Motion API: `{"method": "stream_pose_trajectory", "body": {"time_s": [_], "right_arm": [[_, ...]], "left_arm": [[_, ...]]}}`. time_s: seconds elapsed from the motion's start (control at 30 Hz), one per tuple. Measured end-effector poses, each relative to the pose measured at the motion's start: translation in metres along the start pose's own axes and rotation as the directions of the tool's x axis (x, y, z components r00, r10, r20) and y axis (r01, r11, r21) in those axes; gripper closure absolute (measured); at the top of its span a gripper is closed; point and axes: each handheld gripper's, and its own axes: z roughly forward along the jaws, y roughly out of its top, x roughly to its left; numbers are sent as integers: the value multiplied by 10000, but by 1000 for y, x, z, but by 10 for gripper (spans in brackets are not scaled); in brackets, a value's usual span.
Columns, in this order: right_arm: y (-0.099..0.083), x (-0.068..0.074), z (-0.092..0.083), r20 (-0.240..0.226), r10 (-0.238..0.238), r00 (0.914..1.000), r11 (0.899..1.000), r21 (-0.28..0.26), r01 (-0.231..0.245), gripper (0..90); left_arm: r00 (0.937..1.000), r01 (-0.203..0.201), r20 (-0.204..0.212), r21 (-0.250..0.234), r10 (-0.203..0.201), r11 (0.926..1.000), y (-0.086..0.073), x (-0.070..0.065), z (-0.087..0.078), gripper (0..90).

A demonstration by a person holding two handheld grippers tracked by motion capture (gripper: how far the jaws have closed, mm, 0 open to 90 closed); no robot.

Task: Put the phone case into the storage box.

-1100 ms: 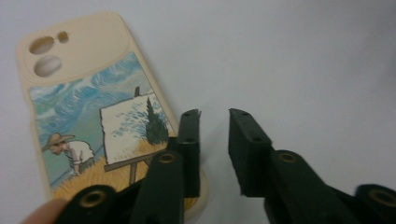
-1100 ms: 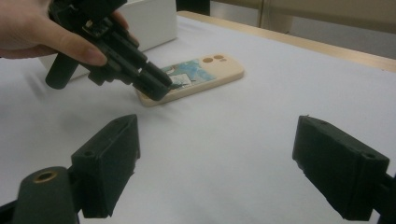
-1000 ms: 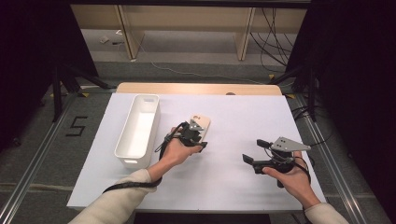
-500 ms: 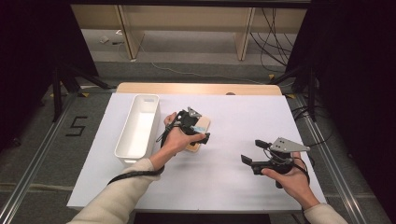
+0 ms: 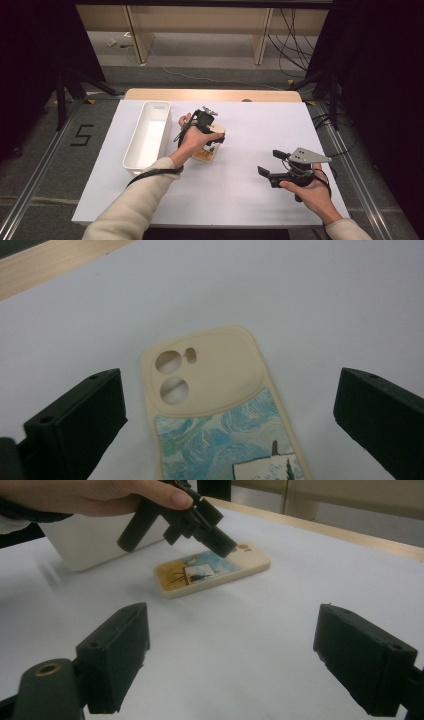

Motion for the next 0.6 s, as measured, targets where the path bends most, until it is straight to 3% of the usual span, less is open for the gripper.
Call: {"method": "stream_pose_trajectory", "body": {"time_s": [0.23, 0.6], "right_arm": [[0, 0, 0, 5, 6, 10000, 10000, 24, -6, 156], [-1, -2, 0, -14, 8, 10000, 10000, -2, -8, 156]], "left_arm": [[9995, 83, -296, 312, -74, 9995, 8, 2, 21, 0], [9972, 386, -662, 543, -350, 9978, 12, 7, 38, 0]]}}
